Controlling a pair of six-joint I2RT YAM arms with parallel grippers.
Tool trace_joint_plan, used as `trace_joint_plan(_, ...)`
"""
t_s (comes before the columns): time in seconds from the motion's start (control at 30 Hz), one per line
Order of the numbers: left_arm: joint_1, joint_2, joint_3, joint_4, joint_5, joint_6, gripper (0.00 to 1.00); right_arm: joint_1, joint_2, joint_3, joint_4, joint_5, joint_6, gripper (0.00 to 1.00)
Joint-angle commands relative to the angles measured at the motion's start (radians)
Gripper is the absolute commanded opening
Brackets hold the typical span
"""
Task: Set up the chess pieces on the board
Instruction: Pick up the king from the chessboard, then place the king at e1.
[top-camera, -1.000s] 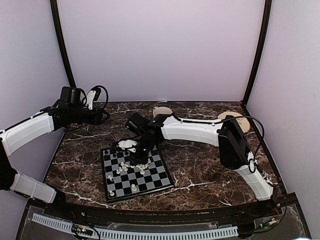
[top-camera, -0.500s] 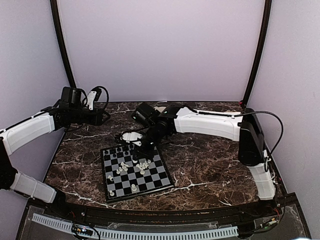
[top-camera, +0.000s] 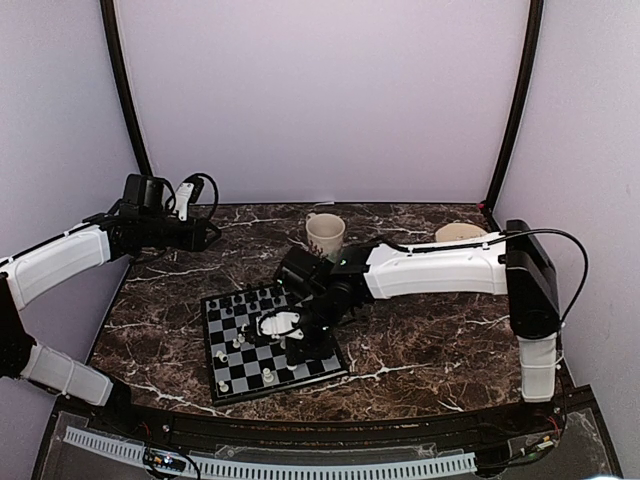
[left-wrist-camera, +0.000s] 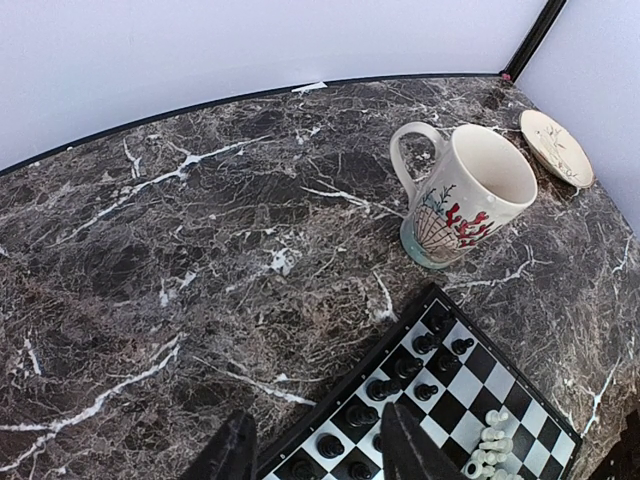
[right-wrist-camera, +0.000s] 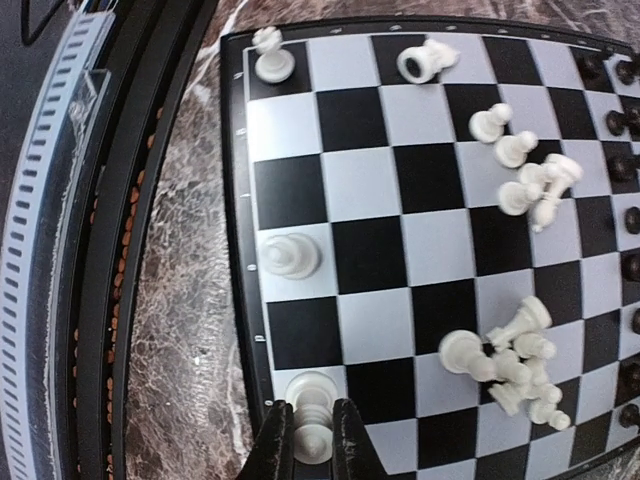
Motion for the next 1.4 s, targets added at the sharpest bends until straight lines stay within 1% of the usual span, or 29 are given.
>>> trace_joint_plan(0.0,0.005,0.002,-0.004,-0.003,0.017,-0.001,0.44,0.056,-0.017,-0.041,0.054,0.066,-0.054,0.01)
trace_joint_plan(0.37,0.005,0.008,-0.004,-0.004,0.019,0.002,0.44,0.07,0.026,-0.03,0.095,0.085,-0.032,0.01)
trace_joint_plan(1.0,0.005,0.013,-0.002,-0.005,0.023,0.003,0.44,0.072,0.075,-0.003,0.1,0.071,-0.02,0.02)
trace_joint_plan(1.13,0.005,0.014,-0.002,-0.005,0.026,0.002,0.44,0.072,0.08,-0.002,0.105,0.089,-0.014,0.05)
trace_joint_plan(1.37,0.005,0.014,-0.002,-0.006,0.026,0.001,0.44,0.072,0.077,-0.005,0.104,0.096,-0.013,0.16)
